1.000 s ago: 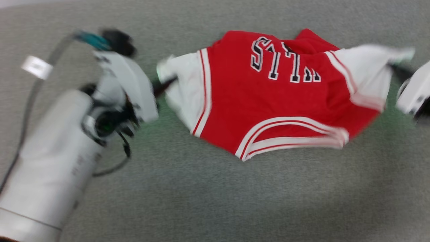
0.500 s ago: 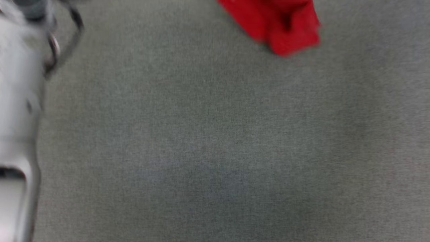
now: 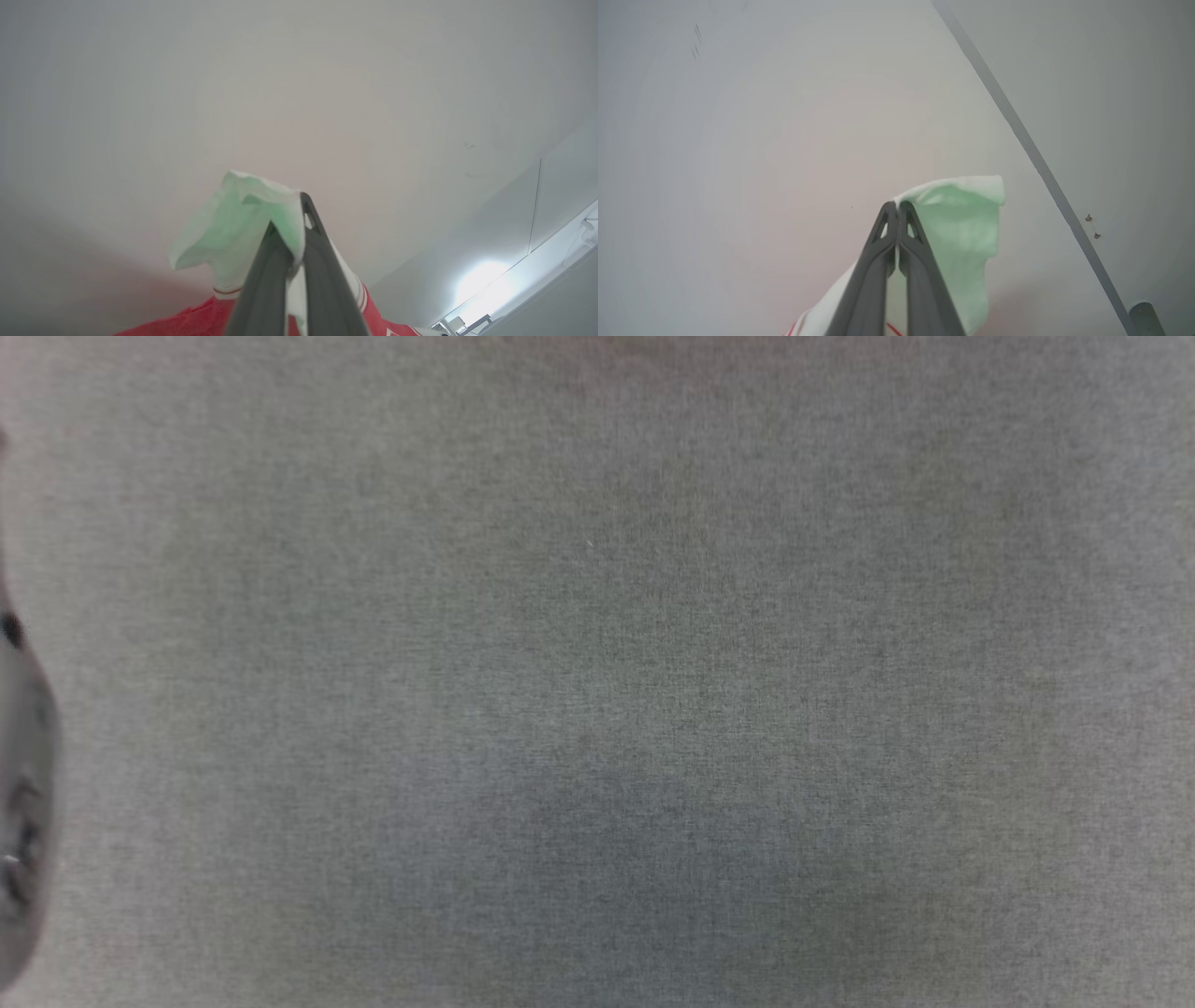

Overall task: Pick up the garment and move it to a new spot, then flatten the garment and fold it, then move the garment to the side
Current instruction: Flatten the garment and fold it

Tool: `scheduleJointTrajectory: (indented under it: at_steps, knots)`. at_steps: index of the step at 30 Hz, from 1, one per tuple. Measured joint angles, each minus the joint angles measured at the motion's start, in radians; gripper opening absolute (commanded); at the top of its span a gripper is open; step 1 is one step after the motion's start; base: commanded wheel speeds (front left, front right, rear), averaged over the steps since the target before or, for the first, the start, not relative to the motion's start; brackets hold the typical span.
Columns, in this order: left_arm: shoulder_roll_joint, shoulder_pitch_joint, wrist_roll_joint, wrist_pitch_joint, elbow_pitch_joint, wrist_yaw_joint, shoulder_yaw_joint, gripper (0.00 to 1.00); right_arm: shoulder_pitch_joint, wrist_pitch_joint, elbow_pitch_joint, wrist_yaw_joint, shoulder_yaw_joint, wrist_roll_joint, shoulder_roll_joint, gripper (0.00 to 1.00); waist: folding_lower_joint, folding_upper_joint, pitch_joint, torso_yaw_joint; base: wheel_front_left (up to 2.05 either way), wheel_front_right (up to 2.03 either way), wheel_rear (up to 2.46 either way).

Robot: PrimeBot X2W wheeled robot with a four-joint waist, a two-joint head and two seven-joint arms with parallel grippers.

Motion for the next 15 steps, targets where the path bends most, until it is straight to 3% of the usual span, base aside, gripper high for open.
scheduleJointTrajectory:
  at_steps: [3,8,15]
  knots:
    - [-0.002,0.075,-0.017,0.058,-0.018,-0.003,-0.017,0.0,0.057,0.061,-0.003,0.0,0.062,0.02,-0.027,0.0,-0.0001,0.0,-0.025,0.005,0.0,0.0,0.0]
    - [0.009,0.323,-0.078,0.147,-0.186,-0.007,-0.038,0.0,0.249,0.198,-0.083,0.0,0.208,0.113,-0.068,0.0,0.0,0.0,-0.061,0.011,0.0,0.0,0.0]
    - [0.079,0.783,-0.083,0.196,-0.42,-0.007,-0.109,0.0,0.705,0.459,-0.43,0.0,0.368,0.327,-0.179,0.0,0.0,0.0,-0.119,0.014,0.0,0.0,0.0]
